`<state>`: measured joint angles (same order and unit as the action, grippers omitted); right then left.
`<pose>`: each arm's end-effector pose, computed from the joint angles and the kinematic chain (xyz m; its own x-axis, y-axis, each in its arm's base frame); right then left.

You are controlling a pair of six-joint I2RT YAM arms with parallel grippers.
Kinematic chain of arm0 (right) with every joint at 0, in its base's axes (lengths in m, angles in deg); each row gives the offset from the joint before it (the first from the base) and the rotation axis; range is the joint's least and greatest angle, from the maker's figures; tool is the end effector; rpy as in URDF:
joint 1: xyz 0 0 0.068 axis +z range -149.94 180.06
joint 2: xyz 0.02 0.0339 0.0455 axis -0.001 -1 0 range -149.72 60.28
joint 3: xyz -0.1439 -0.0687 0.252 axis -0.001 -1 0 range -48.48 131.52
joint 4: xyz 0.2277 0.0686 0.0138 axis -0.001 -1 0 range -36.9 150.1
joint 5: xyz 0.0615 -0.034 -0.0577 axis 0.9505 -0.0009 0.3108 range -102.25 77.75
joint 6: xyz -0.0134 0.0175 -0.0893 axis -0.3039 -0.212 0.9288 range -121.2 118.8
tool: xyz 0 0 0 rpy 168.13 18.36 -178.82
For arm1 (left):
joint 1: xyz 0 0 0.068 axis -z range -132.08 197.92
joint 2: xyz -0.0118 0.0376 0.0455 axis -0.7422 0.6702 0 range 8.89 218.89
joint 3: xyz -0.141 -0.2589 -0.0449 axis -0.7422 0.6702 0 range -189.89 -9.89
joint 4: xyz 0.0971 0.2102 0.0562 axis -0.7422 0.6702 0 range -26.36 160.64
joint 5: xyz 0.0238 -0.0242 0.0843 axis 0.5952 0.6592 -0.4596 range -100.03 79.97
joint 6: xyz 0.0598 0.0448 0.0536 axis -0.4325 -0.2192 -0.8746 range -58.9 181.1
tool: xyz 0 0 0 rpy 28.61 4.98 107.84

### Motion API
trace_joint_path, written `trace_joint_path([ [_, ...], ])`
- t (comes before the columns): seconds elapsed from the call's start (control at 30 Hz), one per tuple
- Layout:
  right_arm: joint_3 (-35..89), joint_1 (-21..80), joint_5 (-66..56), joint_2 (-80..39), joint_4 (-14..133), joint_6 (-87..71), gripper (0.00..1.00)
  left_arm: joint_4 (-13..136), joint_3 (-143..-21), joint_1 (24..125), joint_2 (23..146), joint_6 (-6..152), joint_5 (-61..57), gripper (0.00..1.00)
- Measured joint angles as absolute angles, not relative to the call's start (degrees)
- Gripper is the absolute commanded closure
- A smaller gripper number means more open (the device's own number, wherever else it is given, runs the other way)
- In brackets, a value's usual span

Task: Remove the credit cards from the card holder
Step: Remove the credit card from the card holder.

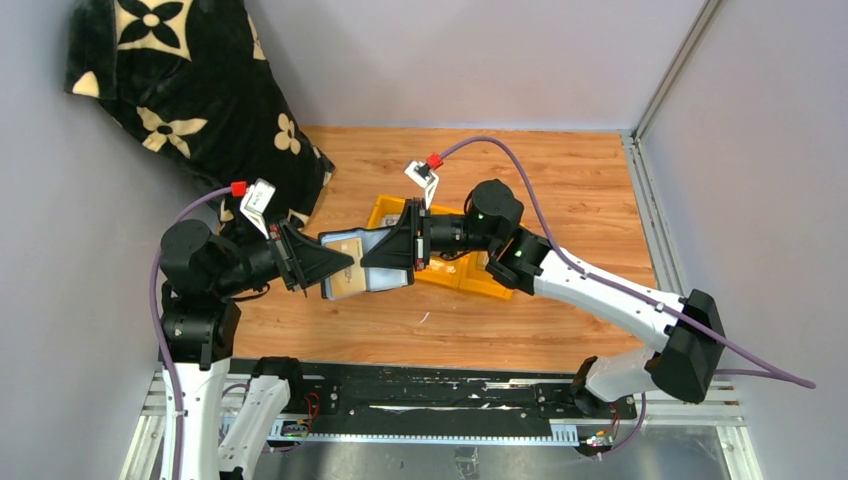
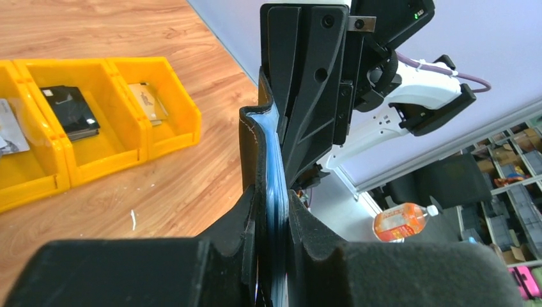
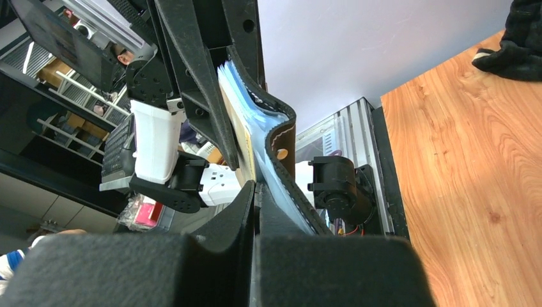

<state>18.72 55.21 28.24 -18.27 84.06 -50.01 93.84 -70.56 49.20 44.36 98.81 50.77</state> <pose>0.1408 0.2960 0.4434 -0.6599 0.0537 -0.7494 -0.7434 -0.1912 0.6409 0.0694 -0.0736 0.4199 -0.6074 -0.2849 -0.7415 0.6430 0.3717 -0.6696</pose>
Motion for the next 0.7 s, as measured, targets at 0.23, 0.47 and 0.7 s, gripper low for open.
trace_joint_path([
  [0.23, 14.3, 55.6, 27.3, -14.9, 87.5, -49.8, 1.00, 90.9, -69.9, 49.5, 44.8, 102.2, 54.9, 0.76],
  [0.47, 9.9, 54.9, 26.9, -12.1, 91.9, -51.4, 1.00, 88.4, -69.8, 49.6, 45.4, 104.7, 57.7, 0.77],
  [0.7, 7.7, 54.1, 26.7, -9.7, 92.5, -52.1, 1.00, 87.7, -69.8, 49.6, 45.6, 105.2, 58.4, 0.87],
])
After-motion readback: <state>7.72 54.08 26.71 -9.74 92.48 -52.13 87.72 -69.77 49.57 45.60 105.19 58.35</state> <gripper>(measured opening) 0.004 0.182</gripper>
